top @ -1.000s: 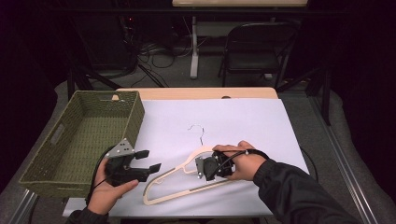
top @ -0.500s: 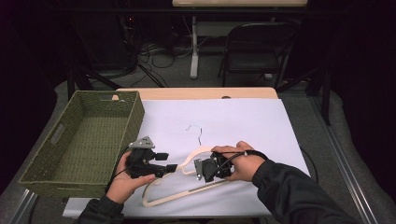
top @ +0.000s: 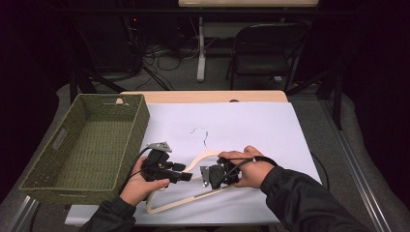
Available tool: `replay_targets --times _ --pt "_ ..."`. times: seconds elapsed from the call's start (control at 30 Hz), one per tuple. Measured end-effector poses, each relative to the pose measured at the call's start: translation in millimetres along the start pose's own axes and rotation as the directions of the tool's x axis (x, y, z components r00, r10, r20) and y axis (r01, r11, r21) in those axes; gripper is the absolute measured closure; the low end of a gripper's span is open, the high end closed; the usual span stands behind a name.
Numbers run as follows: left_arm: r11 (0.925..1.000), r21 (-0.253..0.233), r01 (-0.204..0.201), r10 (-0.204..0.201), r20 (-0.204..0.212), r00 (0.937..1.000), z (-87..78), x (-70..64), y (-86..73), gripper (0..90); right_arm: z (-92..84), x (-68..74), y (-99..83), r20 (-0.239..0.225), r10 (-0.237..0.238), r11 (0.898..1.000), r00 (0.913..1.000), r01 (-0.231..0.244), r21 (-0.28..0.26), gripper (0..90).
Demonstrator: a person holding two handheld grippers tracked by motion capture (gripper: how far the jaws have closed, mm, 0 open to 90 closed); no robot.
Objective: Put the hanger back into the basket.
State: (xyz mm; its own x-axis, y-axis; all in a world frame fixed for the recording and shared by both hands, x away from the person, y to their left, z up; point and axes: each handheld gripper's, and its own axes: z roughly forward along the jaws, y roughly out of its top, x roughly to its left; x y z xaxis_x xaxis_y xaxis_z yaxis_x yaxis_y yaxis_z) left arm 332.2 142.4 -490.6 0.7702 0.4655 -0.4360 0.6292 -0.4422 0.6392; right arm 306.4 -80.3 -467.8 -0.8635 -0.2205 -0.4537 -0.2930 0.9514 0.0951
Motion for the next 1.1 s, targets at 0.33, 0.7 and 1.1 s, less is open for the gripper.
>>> replay_targets --times 0.33,0.7,1.1 --pt "0.9993 0.029 0.026 -0.027 0.045 0.9986 5.0 1.0 3.4 54.4 -0.1 -0.2 2.2 0.029 -0.024 1.000 0.9993 0.024 -0.003 85.6" --pt "0.9966 0.062 0.056 -0.060 0.081 0.9949 7.5 5.7 5.1 62.0 0.1 1.7 2.4 0.045 -0.045 0.999 0.9980 0.045 -0.013 85.5" --pt "0.9953 0.081 0.053 -0.061 0.101 0.9930 9.3 8.7 5.4 67.5 -0.6 1.7 3.9 0.057 -0.061 0.998 0.9965 0.062 -0.016 85.5"
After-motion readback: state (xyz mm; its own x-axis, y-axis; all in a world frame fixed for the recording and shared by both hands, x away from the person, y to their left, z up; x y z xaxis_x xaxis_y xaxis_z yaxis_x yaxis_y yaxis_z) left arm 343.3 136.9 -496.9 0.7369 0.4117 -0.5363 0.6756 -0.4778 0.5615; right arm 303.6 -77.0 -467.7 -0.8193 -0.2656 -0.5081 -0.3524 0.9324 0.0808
